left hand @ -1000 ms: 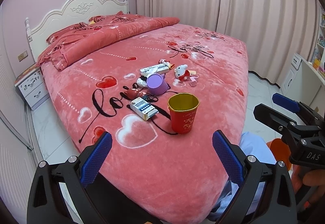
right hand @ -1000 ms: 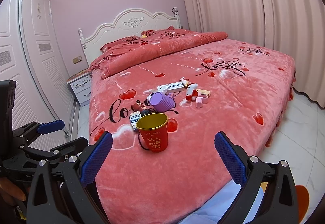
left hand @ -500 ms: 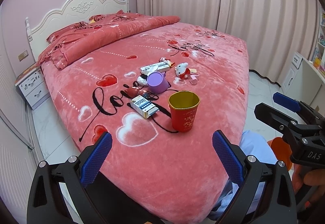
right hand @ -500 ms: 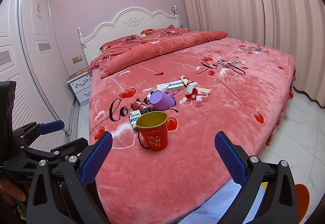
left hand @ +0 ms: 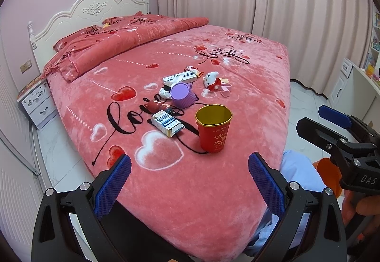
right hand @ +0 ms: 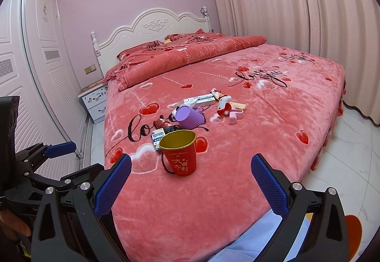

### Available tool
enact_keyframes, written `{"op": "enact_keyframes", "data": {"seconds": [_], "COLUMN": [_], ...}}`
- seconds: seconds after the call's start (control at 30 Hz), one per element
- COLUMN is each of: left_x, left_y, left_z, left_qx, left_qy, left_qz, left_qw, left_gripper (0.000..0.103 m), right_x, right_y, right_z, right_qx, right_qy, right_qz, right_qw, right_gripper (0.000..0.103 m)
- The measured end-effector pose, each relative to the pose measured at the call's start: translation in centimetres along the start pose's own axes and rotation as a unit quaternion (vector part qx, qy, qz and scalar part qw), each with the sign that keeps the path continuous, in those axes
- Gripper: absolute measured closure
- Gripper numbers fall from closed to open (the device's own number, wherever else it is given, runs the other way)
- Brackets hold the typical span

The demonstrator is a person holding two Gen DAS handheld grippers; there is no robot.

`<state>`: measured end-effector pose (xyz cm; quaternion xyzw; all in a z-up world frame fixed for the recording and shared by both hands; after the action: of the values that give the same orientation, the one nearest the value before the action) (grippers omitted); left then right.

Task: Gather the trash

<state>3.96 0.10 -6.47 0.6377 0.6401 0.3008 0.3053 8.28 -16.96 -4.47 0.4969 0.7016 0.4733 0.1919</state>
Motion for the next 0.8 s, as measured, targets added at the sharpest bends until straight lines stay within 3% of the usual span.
{"op": "enact_keyframes", "data": {"seconds": [0.27,0.53,0.8], "left_x": [-0.1,0.7,0.8], "left_y": [0.1,-1.1,0.0], "left_z": [0.0,0.0,1.3], "left_qx": [0.001,0.018,0.047], "left_qy": [0.002,0.012,-0.011], "left_qz": [0.002,0.034,0.066], "left_qw": [1.0000,0.9992,0.9967], "left_gripper": [0.006,0.006,0.006], "right_x": [0.2,1.1,1.7], "right_y": [-0.2,0.2,0.1], "right_z": [-0.1,0.3,2.8], "right_qx": [-0.002,-0.001,0.043], "right_qy": [0.004,0.044,0.050], "right_qz": [-0.003,-0.007,-0.047], "right_qw": [1.000,0.999,0.997], "right_gripper": [0.005,0.005,0.005]}}
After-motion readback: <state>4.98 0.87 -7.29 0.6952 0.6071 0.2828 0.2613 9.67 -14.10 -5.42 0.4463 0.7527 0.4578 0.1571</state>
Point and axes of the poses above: each gripper's, at about its wrist camera, not at the fingertips, and z roughly the way its jaws point, x to its left, y to its top, the point moved 6 cm from there along z, roughly the way its jaws point, and after that the axes turned 3 degrees about -x, right-handed, at the moved point
